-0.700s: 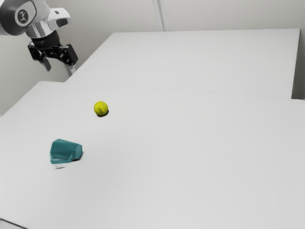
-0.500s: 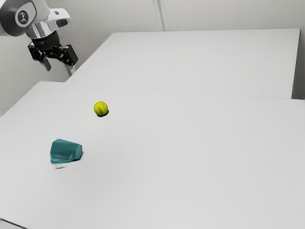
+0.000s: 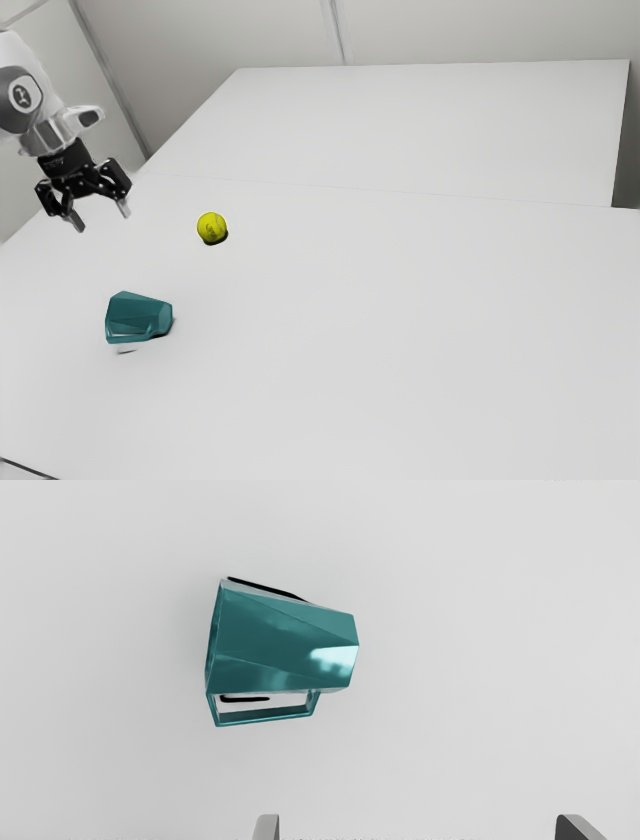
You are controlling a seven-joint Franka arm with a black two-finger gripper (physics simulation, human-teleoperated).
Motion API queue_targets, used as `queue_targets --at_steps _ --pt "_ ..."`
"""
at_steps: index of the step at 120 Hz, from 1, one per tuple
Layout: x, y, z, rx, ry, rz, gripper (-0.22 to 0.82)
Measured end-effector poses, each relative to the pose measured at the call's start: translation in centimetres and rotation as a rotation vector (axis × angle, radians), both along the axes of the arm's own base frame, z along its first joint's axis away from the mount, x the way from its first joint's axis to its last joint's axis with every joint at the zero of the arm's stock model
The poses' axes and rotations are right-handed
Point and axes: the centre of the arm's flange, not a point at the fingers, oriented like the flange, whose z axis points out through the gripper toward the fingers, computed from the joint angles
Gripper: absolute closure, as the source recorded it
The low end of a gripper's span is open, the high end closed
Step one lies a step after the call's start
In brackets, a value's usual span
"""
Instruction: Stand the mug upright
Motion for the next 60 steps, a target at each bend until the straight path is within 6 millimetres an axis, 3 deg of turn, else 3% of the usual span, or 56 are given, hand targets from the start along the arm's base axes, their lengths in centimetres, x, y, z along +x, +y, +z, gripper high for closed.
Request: queue_targets --at_steps 27,60 --pt "-1.8 9.0 -8.5 -0.216 0.065 0.220 0.00" --pt "-1.7 12.8 -16.6 -0.377 0.091 0.260 0.00"
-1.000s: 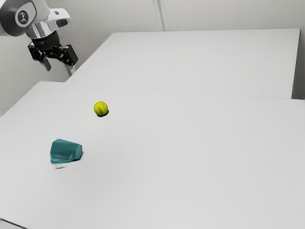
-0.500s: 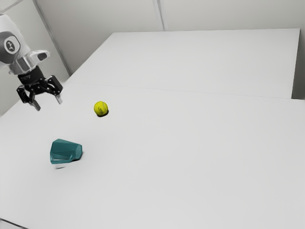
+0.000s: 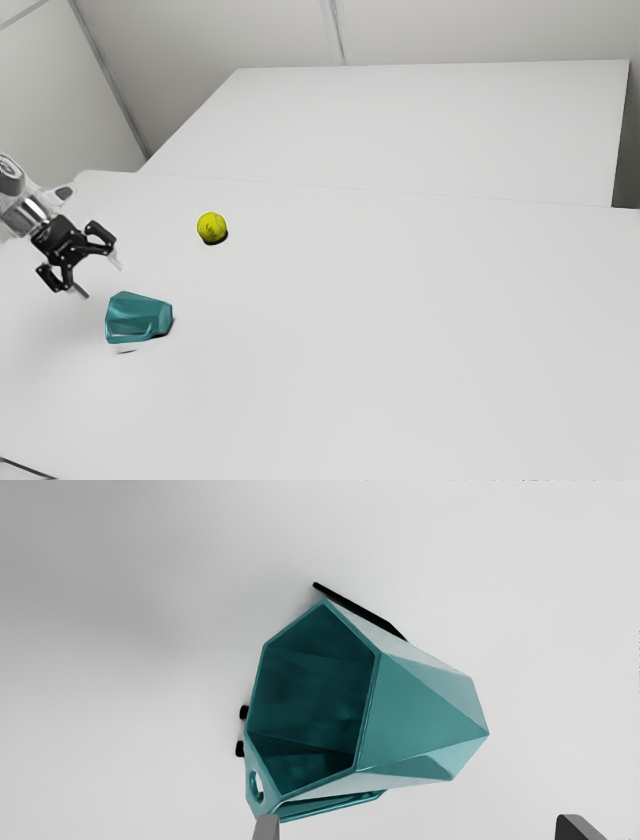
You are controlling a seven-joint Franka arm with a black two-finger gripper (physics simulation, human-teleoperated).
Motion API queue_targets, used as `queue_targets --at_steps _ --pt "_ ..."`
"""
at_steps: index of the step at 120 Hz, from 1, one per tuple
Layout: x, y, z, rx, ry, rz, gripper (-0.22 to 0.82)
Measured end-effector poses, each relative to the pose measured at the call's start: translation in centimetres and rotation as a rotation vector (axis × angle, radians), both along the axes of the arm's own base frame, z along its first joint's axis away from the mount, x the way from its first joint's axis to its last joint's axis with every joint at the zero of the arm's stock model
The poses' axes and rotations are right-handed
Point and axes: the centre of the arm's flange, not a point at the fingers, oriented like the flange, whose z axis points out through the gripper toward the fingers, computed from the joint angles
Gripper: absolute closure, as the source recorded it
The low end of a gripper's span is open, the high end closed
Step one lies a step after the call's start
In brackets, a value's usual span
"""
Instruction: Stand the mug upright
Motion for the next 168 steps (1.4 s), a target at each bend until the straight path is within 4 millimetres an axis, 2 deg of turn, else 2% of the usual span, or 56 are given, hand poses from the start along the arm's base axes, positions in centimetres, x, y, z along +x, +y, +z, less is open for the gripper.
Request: queue_targets --at_steps 17,45,66,82,101,122,148,168 --pt "0.4 0.8 -2.8 -0.051 -0.013 -0.007 0.00" --pt "1.0 0.5 -5.9 -0.132 -0.049 -0.013 0.00" --pt "1.2 0.0 -7.5 -0.190 -0.080 0.000 0.00" --pt "1.4 -0.4 -7.9 -0.213 -0.100 0.000 0.01" --pt "1.5 -0.4 -7.7 -0.216 -0.119 -0.017 0.29" --pt "1.7 -0.4 -7.4 -0.212 -0.137 -0.035 0.56" --pt "3.1 -1.7 -6.0 -0.205 -0.172 -0.074 0.72" --pt "3.7 -2.3 -5.4 -0.202 -0.186 -0.093 0.77"
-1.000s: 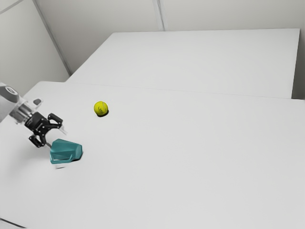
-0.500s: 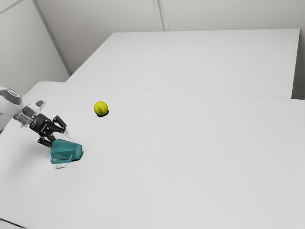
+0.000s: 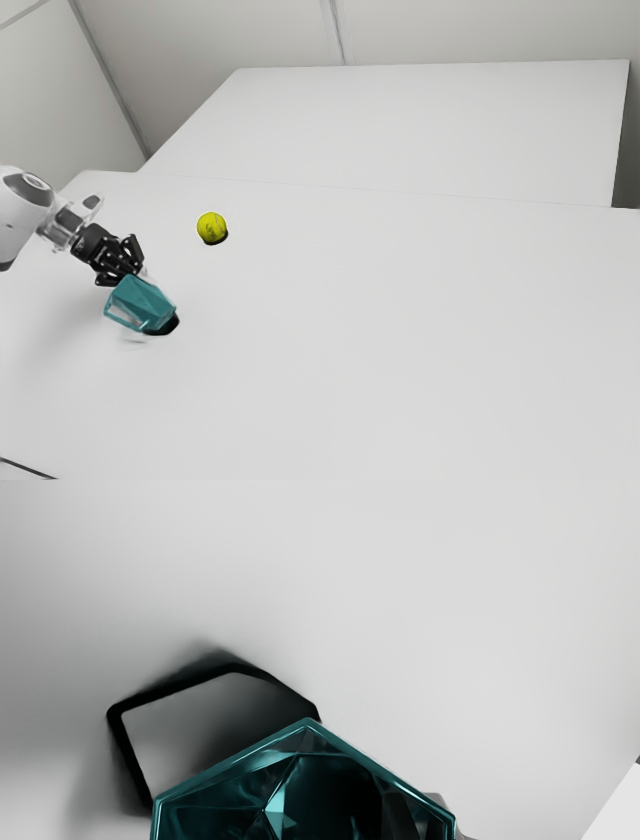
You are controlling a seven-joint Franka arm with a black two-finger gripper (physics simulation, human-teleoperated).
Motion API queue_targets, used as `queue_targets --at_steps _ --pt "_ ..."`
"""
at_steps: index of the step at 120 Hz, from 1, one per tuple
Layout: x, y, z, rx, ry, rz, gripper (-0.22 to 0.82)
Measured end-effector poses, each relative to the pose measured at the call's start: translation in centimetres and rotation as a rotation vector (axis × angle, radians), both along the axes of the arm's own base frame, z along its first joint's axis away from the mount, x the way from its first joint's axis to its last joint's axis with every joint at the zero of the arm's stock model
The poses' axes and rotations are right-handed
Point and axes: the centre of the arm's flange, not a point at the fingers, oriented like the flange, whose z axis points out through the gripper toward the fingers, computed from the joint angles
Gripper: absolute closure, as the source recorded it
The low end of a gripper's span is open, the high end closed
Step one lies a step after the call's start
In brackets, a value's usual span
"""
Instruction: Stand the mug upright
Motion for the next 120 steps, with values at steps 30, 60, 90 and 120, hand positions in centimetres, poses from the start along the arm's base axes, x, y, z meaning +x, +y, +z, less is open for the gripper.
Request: queue_targets --at_steps 30,60,90,120 --pt "2.6 -5.4 4.6 0.153 -0.055 -0.156 0.78" --pt "3.7 -16.1 10.3 0.495 -0.111 -0.433 0.78" --pt "3.2 -22.3 9.0 0.678 -0.173 -0.462 0.79" --pt "3.8 -29.1 8.6 0.716 -0.209 -0.418 0.79"
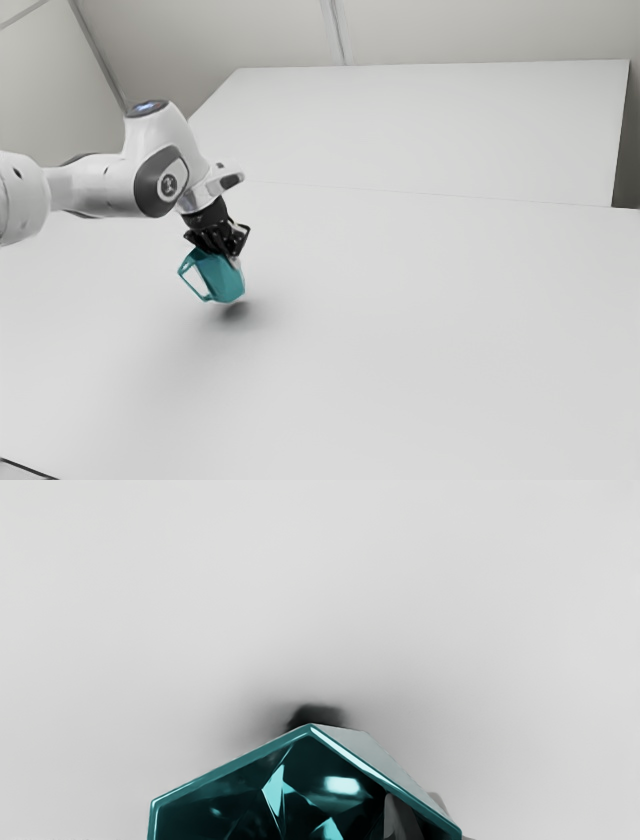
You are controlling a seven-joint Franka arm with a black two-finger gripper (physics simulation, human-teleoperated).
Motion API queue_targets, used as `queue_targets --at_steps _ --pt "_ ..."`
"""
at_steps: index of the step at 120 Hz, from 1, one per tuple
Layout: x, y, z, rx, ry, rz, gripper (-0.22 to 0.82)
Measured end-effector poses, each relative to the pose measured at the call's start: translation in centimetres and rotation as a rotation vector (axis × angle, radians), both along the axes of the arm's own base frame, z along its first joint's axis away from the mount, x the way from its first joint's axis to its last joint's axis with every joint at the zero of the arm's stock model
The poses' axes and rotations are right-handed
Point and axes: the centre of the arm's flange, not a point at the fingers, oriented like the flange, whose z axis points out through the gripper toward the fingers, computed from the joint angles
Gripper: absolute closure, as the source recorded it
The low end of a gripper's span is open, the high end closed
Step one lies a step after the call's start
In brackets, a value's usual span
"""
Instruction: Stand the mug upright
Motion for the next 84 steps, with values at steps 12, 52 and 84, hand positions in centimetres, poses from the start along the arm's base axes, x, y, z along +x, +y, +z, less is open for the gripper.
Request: queue_targets --at_steps 12,52,84 --pt "0.0 -1.7 -0.4 -0.003 0.001 0.030 0.79" --pt "0.5 -1.1 -3.3 -0.020 0.038 0.200 0.78" --pt "0.8 -1.3 -5.0 -0.028 0.059 0.275 0.79"
